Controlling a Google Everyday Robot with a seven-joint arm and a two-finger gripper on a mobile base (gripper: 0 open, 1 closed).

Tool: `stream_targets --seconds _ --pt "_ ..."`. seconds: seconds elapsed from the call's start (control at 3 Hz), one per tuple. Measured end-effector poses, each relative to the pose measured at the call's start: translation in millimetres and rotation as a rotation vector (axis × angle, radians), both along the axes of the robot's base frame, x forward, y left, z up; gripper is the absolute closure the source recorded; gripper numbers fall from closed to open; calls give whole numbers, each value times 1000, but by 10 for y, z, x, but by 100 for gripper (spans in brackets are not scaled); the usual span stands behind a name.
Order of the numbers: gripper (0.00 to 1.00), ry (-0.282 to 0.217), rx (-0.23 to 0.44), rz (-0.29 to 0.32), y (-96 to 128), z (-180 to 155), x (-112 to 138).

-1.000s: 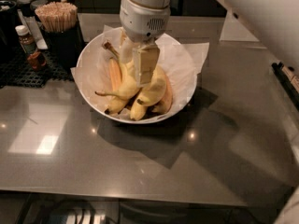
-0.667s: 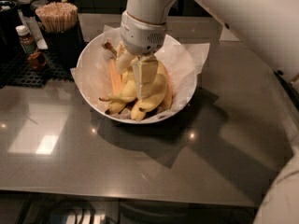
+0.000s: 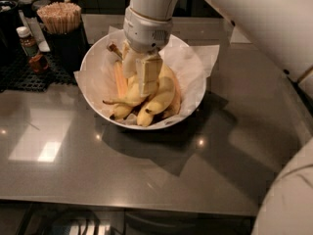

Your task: Pick banana from white bowl

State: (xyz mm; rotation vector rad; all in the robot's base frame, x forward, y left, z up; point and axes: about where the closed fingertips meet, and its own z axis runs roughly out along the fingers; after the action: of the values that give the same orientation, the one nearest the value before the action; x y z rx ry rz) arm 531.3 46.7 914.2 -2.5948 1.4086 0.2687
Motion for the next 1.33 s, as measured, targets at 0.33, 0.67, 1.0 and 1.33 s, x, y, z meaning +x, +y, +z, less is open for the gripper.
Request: stream_targets --seconds 0.33,0.67,1.0,1.33 --pt "77 4 3 48 109 2 170" --pt "75 -20 23 42 169 16 232" --pt "51 -22 25 42 174 15 236" --pt "28 -22 25 42 174 15 236"
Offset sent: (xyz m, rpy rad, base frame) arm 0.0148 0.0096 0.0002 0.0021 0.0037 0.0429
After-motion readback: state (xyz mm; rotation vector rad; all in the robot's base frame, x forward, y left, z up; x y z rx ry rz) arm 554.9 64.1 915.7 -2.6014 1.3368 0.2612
